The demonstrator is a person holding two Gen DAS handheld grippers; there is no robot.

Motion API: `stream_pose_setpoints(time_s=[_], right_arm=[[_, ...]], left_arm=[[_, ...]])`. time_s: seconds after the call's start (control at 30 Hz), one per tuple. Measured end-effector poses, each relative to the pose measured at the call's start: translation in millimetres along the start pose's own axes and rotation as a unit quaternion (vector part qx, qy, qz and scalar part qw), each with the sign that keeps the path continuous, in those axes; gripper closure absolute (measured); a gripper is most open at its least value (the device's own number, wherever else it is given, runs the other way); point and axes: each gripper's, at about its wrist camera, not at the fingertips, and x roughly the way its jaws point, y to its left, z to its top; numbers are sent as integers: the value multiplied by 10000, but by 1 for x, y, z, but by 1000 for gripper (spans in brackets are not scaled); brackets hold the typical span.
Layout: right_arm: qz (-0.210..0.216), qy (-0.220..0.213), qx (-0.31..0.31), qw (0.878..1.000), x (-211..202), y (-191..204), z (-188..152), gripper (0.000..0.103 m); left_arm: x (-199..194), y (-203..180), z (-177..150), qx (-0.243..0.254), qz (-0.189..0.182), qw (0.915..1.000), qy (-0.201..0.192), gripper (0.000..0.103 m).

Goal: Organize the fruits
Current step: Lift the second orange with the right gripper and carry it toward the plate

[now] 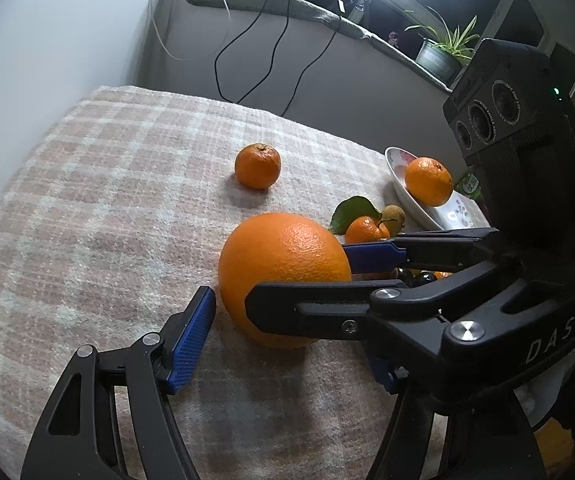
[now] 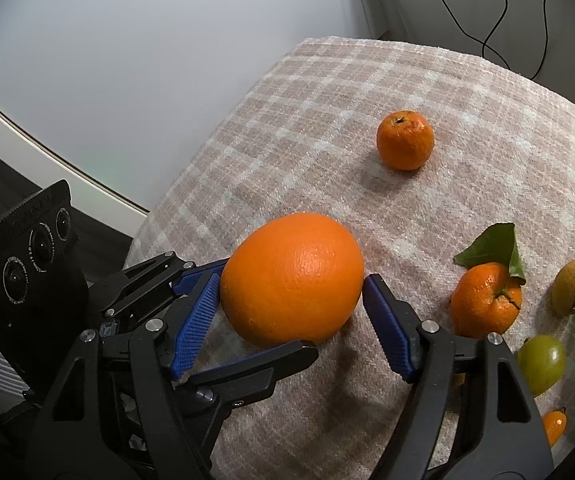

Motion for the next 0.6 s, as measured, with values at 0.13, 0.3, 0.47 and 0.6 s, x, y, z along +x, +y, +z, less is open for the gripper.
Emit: stream_pose_setpoints(time_s=[0.13,0.3,0.47,0.6], right_arm=[[-7,-2,6,10000,0,0,0,27],[2,-13,12,10000,-1,1,-1,27],[-1,-14,9,10000,-1,1,-1,27],[-12,-8,34,10000,-3,3,-3,27]], left_arm=[[1,-1,1,25,22,10000,13,37],[1,-4,0,78,83,9999,20,37],[2,-6,0,106,125,9999,26,37],[1,-7,0,135,160,9998,20,37]])
